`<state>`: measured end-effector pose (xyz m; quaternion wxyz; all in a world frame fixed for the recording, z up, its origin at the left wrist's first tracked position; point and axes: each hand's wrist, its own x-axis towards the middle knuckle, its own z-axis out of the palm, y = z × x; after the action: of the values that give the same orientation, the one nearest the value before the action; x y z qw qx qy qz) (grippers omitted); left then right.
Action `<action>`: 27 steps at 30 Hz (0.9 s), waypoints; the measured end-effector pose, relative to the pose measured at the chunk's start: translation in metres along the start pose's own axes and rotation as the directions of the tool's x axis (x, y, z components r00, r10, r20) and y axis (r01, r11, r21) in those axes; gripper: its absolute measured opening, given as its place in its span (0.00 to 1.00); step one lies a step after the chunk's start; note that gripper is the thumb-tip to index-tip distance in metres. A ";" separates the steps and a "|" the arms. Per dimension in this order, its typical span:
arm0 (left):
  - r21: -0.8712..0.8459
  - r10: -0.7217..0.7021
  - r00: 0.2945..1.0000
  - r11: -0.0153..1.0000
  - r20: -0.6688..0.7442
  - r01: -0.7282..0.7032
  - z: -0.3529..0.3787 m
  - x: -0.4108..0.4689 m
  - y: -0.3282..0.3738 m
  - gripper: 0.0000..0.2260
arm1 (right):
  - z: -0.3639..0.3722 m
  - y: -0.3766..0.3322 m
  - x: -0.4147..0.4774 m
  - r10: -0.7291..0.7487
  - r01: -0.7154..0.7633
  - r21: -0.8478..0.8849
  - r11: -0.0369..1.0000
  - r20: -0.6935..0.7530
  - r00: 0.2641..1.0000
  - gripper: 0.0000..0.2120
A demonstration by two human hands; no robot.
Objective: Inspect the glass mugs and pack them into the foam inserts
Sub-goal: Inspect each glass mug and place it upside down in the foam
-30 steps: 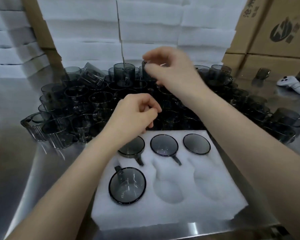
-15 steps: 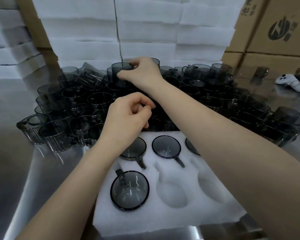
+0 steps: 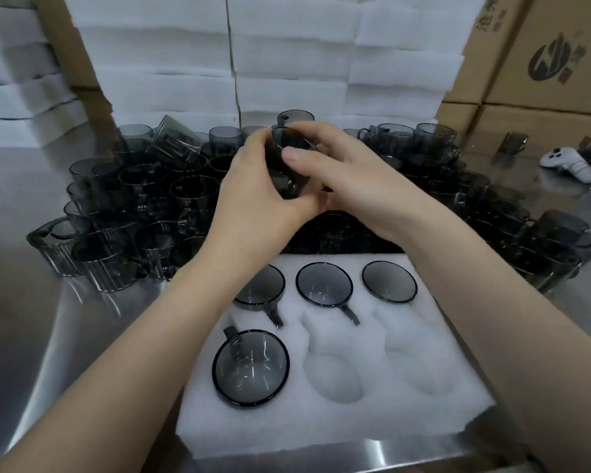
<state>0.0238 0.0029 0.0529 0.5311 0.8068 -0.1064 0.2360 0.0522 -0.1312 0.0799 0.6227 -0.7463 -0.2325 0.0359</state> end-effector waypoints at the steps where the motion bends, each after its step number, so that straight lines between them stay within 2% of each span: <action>1: 0.024 0.011 1.000 1.000 -0.016 -0.010 0.000 0.001 -0.001 0.23 | -0.003 0.002 -0.002 -0.011 0.010 0.045 0.999 0.024 1.000 0.20; 5: 0.065 0.042 0.998 0.997 -0.043 -0.039 -0.001 0.001 -0.008 0.24 | -0.008 0.016 -0.009 -0.064 0.057 0.144 0.988 0.038 0.997 0.22; 8: 0.084 0.068 0.998 0.994 -0.003 -0.067 0.000 0.001 -0.014 0.26 | -0.010 0.025 -0.010 -0.073 0.069 0.173 0.983 0.019 0.997 0.20; 14: 0.177 0.125 0.991 0.975 0.042 -0.130 0.003 -0.001 -0.020 0.34 | -0.007 0.031 -0.012 -0.059 0.069 0.077 0.995 -0.124 0.991 0.20; 19: 0.229 0.209 0.973 0.947 0.101 -0.227 0.003 -0.004 -0.020 0.34 | -0.001 0.030 -0.011 -0.063 0.057 -0.031 0.998 -0.245 0.967 0.19; 23: 0.207 0.223 0.963 0.946 0.148 -0.251 0.003 -0.005 -0.018 0.32 | -0.003 0.031 -0.010 -0.005 0.030 0.080 0.996 -0.296 0.955 0.14; 27: 0.127 0.169 0.977 0.974 0.128 -0.185 0.002 -0.004 -0.020 0.34 | -0.008 0.032 -0.011 0.042 0.003 0.216 0.976 -0.204 0.978 0.12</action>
<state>0.0298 0.0090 0.0340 0.4435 0.8413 -0.1923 0.2419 0.0551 -0.1469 0.0490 0.7203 -0.6763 -0.1538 -0.0111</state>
